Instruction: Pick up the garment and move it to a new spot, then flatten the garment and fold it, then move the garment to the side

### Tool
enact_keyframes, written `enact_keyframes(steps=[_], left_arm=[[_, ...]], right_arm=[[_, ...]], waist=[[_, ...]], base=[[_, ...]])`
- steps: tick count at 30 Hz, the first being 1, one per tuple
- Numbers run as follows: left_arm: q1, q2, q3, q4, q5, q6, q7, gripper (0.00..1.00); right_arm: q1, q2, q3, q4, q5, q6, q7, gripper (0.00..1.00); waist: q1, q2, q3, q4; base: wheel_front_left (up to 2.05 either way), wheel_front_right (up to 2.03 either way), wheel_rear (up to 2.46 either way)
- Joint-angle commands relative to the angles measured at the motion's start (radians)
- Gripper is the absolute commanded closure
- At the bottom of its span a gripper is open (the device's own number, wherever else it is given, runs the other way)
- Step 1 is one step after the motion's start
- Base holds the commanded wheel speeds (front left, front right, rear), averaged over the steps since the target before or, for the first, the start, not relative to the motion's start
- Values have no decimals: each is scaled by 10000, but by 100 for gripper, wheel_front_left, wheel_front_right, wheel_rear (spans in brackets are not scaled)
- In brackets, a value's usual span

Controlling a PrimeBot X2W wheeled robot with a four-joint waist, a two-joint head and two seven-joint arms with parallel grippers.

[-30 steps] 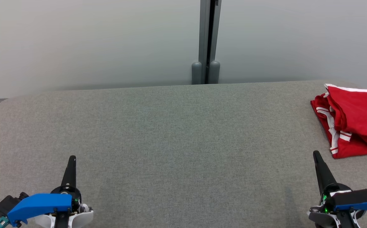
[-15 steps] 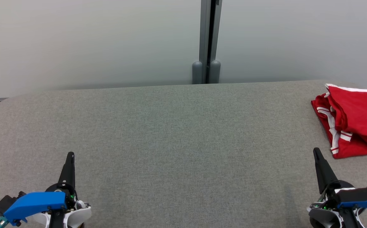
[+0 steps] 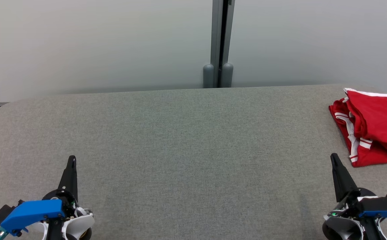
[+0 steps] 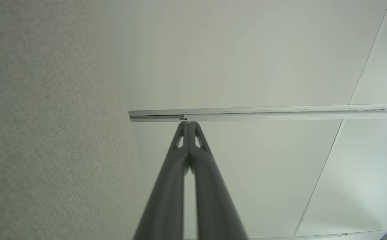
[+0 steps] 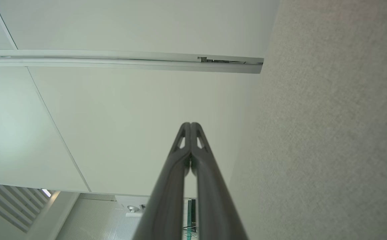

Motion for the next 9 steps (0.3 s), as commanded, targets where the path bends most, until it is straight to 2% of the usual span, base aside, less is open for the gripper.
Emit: enact_keyframes(steps=[1,9], left_arm=[[-132,-30,36,-70,-159,-107,55,100],[-129,-41,64,-73,-240,-94,92,100]], right_arm=[[-138,-80,-34,22,182,4,46,100],[-154,-80,-35,28,277,4,65,100]], waist=[[0,0,1,2],[0,0,4,4]], base=[[0,0,0],[0,0,0]])
